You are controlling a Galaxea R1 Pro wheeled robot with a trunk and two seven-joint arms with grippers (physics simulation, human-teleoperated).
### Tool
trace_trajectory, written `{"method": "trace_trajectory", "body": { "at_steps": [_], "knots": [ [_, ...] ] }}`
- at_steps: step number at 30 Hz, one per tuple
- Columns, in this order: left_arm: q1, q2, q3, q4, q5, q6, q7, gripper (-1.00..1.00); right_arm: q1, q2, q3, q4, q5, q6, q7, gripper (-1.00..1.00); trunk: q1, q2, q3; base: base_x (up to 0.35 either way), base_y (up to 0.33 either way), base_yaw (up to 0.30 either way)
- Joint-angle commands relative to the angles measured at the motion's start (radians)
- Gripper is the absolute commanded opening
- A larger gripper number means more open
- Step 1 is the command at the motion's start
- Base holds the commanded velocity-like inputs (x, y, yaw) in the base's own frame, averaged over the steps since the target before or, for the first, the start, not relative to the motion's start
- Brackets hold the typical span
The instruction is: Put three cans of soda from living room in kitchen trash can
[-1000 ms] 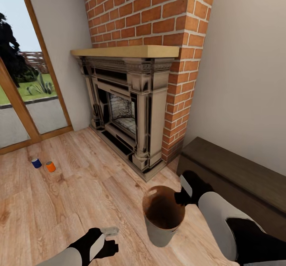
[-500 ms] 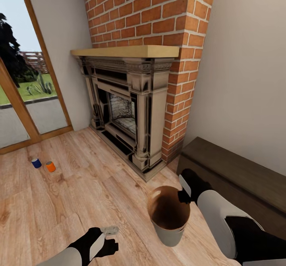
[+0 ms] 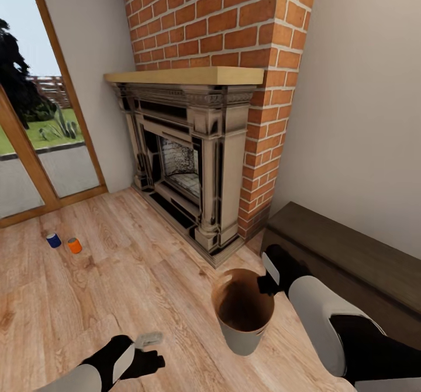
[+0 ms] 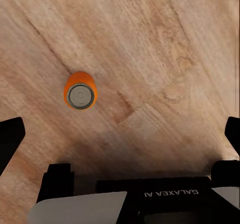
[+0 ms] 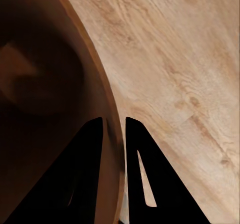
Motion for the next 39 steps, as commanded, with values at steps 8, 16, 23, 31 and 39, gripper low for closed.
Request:
{"method": "trace_trajectory", "body": {
  "at_steps": [8, 16, 23, 31, 39],
  "knots": [
    [0.0, 0.011, -0.001, 0.001, 0.0, 0.001, -0.046, 1.0, -0.06, 0.024, -0.003, 0.022, -0.007, 0.0, 0.002, -1.0, 0.0, 0.0, 0.0, 0.0, 0.0, 0.0],
    [0.0, 0.021, -0.001, -0.001, 0.001, -0.006, -0.043, 1.0, -0.068, 0.028, -0.003, 0.028, -0.006, 0.0, 0.002, -1.0, 0.0, 0.0, 0.0, 0.0, 0.0, 0.0],
    [0.0, 0.03, 0.0, -0.001, 0.001, -0.008, -0.039, 1.0, -0.068, 0.029, -0.002, 0.029, -0.006, 0.0, 0.002, -1.0, 0.0, 0.0, 0.0, 0.0, 0.0, 0.0],
    [0.001, 0.034, -0.002, -0.003, 0.0, -0.009, -0.04, 1.0, -0.068, 0.028, -0.001, 0.029, -0.005, 0.0, 0.002, -1.0, 0.0, 0.0, 0.0, 0.0, 0.0, 0.0],
    [-0.001, 0.032, 0.001, -0.005, 0.002, -0.002, -0.043, 1.0, -0.068, 0.028, -0.002, 0.03, -0.005, 0.0, 0.002, -1.0, 0.0, 0.0, 0.0, 0.0, 0.0, 0.0]
  ]
}}
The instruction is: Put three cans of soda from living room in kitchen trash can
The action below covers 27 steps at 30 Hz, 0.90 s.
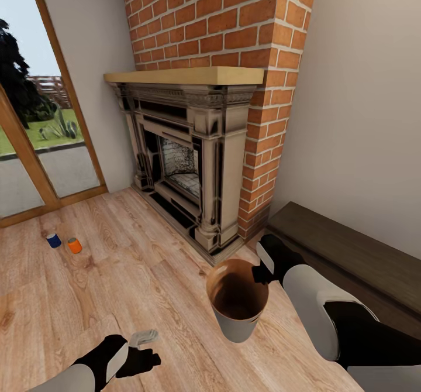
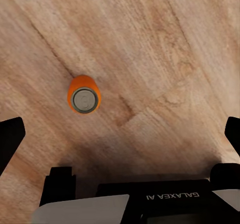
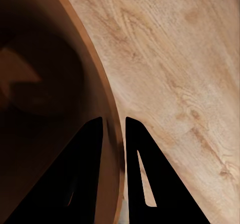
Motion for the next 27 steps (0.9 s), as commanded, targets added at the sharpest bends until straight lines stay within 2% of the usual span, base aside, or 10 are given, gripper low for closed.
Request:
{"method": "trace_trajectory", "body": {
  "at_steps": [1, 6, 9, 13, 15, 27],
  "knots": [
    [0.0, 0.0, 0.0, 0.0, 0.0, 0.001, 0.0, 1.0, 0.0, 0.0, -0.002, 0.0, -0.011, 0.0, 0.003, -1.0, 0.0, 0.0, 0.0, 0.0, 0.0, 0.0],
    [0.0, 0.001, 0.001, 0.0, 0.002, 0.002, 0.0, 1.0, 0.0, 0.0, -0.002, 0.0, -0.011, 0.0, 0.003, -1.0, 0.0, 0.0, 0.0, 0.0, 0.0, 0.0],
    [0.0, 0.001, 0.001, 0.0, 0.013, 0.001, -0.001, 1.0, 0.0, 0.0, -0.002, 0.0, -0.011, 0.0, 0.003, -1.0, 0.011, -0.021, -0.009, 0.0, 0.0, 0.0],
    [0.0, 0.002, 0.0, 0.0, 0.048, -0.001, -0.006, 1.0, 0.0, 0.0, -0.002, 0.0, -0.011, 0.0, 0.003, -1.0, 0.027, -0.049, -0.022, 0.0, 0.0, 0.0],
    [0.0, 0.003, 0.0, 0.001, 0.055, 0.0, -0.008, 1.0, 0.0, -0.001, -0.002, 0.001, -0.011, 0.0, 0.003, -1.0, 0.034, -0.063, -0.028, 0.0, 0.0, 0.0],
    [0.001, 0.006, 0.0, 0.001, 0.066, -0.002, -0.042, 1.0, 0.0, -0.001, -0.001, 0.001, -0.011, 0.0, 0.003, -1.0, 0.08, -0.147, -0.066, 0.0, 0.0, 0.0]
  ]
}}
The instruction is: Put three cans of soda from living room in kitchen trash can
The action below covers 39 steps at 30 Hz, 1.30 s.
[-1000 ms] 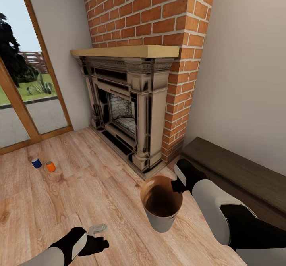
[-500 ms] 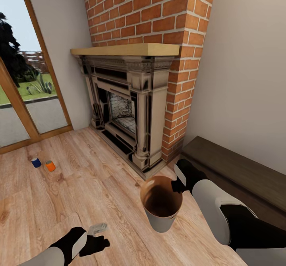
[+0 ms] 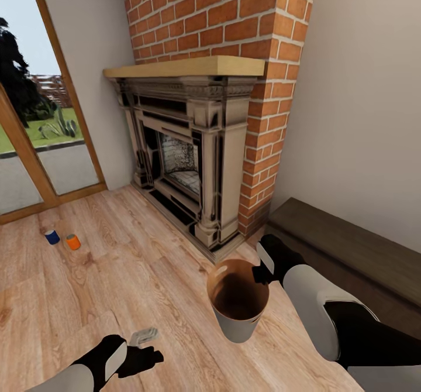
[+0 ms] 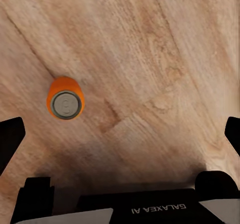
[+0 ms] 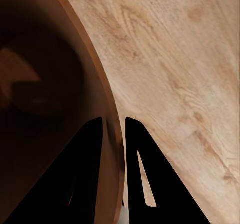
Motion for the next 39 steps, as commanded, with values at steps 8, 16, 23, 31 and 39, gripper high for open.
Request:
{"method": "trace_trajectory", "body": {
  "at_steps": [8, 16, 23, 31, 39],
  "knots": [
    [0.0, 0.032, 0.0, 0.001, 0.0, -0.001, -0.004, 1.0, -0.001, 0.001, -0.003, 0.0, -0.016, 0.0, 0.003, -1.0, 0.031, -0.056, -0.025, 0.0, 0.0, 0.0],
    [0.001, 0.069, 0.0, 0.002, 0.001, -0.002, -0.007, 1.0, -0.001, 0.004, -0.004, -0.003, -0.017, 0.0, 0.004, -1.0, 0.061, -0.112, -0.05, 0.0, 0.0, 0.0],
    [0.0, 0.073, 0.0, 0.001, 0.002, -0.003, -0.007, 1.0, -0.001, 0.005, -0.004, -0.004, -0.018, 0.0, 0.005, -1.0, 0.088, -0.161, -0.077, 0.0, 0.0, 0.096],
    [0.0, 0.071, -0.001, 0.0, 0.002, -0.004, -0.007, 1.0, -0.001, 0.004, -0.005, -0.005, -0.019, 0.0, 0.004, -1.0, 0.119, -0.217, -0.106, 0.0, 0.0, 0.052],
    [0.0, 0.066, -0.002, -0.002, -0.001, -0.006, 0.0, 1.0, -0.002, 0.002, -0.006, -0.01, -0.019, 0.0, 0.004, -1.0, 0.15, -0.273, -0.131, 0.0, 0.0, 0.003]
  ]
}}
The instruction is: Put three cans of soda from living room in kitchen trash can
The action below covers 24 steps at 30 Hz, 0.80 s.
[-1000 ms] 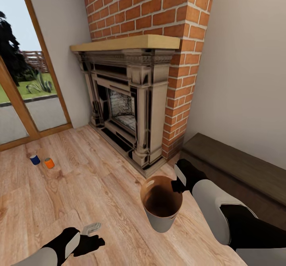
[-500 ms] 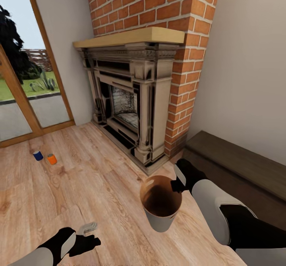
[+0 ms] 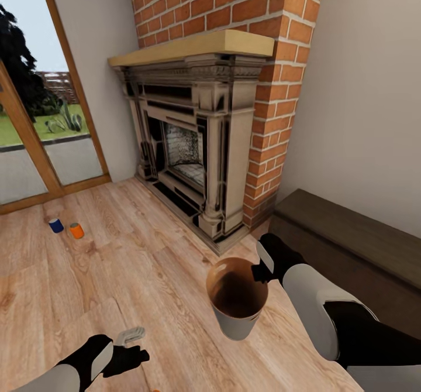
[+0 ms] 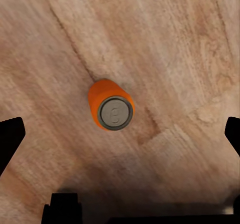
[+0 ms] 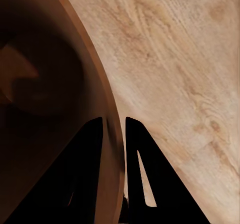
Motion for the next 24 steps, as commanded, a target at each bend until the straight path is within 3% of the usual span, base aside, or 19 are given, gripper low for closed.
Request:
{"method": "trace_trajectory", "body": {
  "at_steps": [1, 15, 24],
  "knots": [
    [0.0, 0.0, 0.0, 0.0, 0.0, 0.0, 0.0, 1.0, -0.002, 0.0, -0.003, -0.001, -0.014, 0.0, 0.003, -1.0, 0.004, -0.007, -0.003, 0.0, 0.0, 0.0],
    [0.0, -0.002, -0.002, -0.001, -0.004, -0.019, 0.007, 1.0, -0.089, -0.005, -0.013, 0.078, -0.018, 0.0, 0.004, -1.0, 0.058, -0.105, -0.047, 0.0, 0.0, 0.0],
    [0.0, -0.004, -0.005, 0.001, -0.006, -0.041, 0.083, 1.0, -0.113, -0.009, -0.016, 0.112, -0.018, 0.0, 0.004, -1.0, 0.092, -0.168, -0.075, 0.0, 0.0, 0.0]
  ]
}}
